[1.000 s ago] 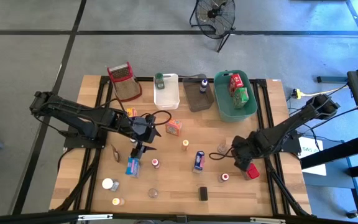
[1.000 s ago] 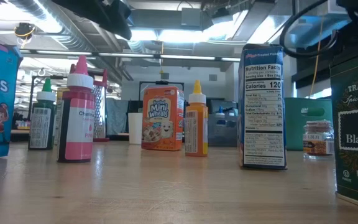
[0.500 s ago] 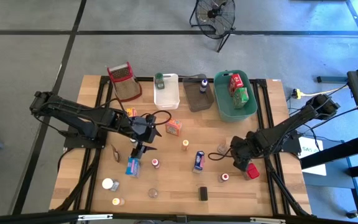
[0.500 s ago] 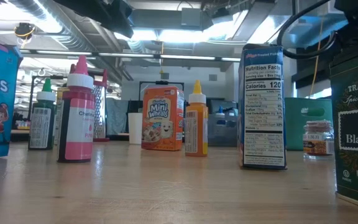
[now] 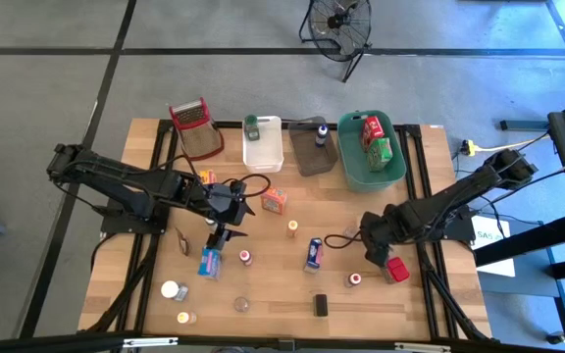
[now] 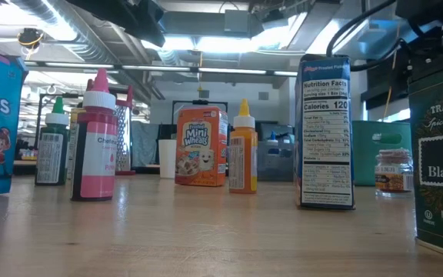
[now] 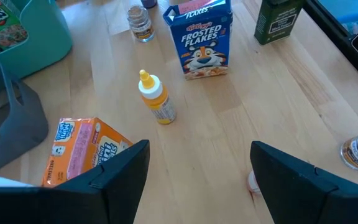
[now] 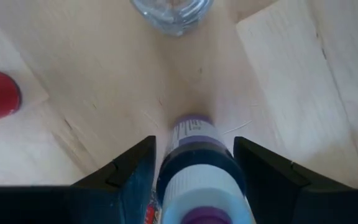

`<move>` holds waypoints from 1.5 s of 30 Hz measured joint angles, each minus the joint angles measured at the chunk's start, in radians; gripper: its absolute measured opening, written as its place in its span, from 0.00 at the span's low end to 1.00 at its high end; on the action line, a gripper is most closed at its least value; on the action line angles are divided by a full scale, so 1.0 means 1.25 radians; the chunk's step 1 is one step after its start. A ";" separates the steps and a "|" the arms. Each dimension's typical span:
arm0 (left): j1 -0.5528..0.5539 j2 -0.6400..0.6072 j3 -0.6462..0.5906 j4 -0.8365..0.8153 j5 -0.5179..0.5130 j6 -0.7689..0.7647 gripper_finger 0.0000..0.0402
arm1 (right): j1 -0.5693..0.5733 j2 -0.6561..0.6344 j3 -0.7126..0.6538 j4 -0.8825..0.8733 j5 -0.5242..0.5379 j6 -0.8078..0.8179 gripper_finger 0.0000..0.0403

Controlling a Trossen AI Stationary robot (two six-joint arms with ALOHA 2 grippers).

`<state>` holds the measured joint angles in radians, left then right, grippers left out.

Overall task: Pick & Place Kitchen Items
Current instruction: Put the purple food coloring bottle into the black bin

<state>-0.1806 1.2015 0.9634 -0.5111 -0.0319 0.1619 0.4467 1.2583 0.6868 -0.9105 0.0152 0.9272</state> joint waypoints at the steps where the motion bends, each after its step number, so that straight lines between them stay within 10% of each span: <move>1: 0.000 0.000 0.000 0.000 0.000 0.000 0.68 | -0.003 0.000 0.000 -0.001 -0.003 0.000 0.54; 36: 0.000 0.000 0.000 0.000 0.000 -0.001 0.68 | -0.008 0.000 0.004 -0.002 -0.056 0.009 0.36; 45: 0.000 0.001 0.000 -0.001 0.000 -0.002 0.68 | -0.003 0.000 0.197 -0.169 -0.054 -0.007 0.36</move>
<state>-0.1806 1.2022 0.9634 -0.5117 -0.0322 0.1597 0.4429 1.2583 0.9329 -1.1214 -0.0527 0.9188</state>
